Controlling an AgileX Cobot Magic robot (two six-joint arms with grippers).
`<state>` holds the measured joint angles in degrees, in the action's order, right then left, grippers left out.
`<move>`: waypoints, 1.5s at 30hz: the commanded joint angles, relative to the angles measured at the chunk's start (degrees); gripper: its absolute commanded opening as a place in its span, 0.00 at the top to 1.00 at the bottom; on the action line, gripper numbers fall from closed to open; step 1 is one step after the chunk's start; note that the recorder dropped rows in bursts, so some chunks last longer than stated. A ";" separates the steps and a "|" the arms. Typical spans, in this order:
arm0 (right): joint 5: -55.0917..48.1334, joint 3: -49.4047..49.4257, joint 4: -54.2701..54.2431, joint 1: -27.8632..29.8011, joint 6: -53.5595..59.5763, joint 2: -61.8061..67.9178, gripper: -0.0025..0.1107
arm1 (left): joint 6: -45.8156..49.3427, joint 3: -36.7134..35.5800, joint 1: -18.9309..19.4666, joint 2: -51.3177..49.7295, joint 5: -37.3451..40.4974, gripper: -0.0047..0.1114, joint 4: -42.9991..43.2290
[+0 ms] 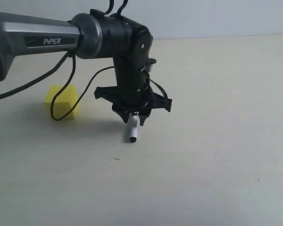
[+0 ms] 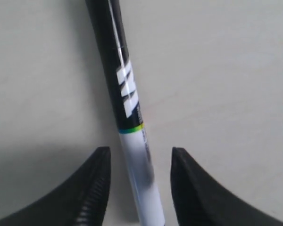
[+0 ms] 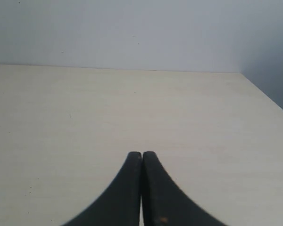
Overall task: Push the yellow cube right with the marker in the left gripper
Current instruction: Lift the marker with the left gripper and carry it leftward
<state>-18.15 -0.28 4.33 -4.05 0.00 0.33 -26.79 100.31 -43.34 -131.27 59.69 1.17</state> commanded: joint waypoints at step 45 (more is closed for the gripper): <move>1.08 0.28 0.04 0.37 0.00 -0.33 0.98 | 10.38 -16.28 9.93 43.68 10.28 0.96 15.13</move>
<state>-18.15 -0.28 4.33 -4.05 0.00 0.33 -17.68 88.40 -36.35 -90.54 69.62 13.87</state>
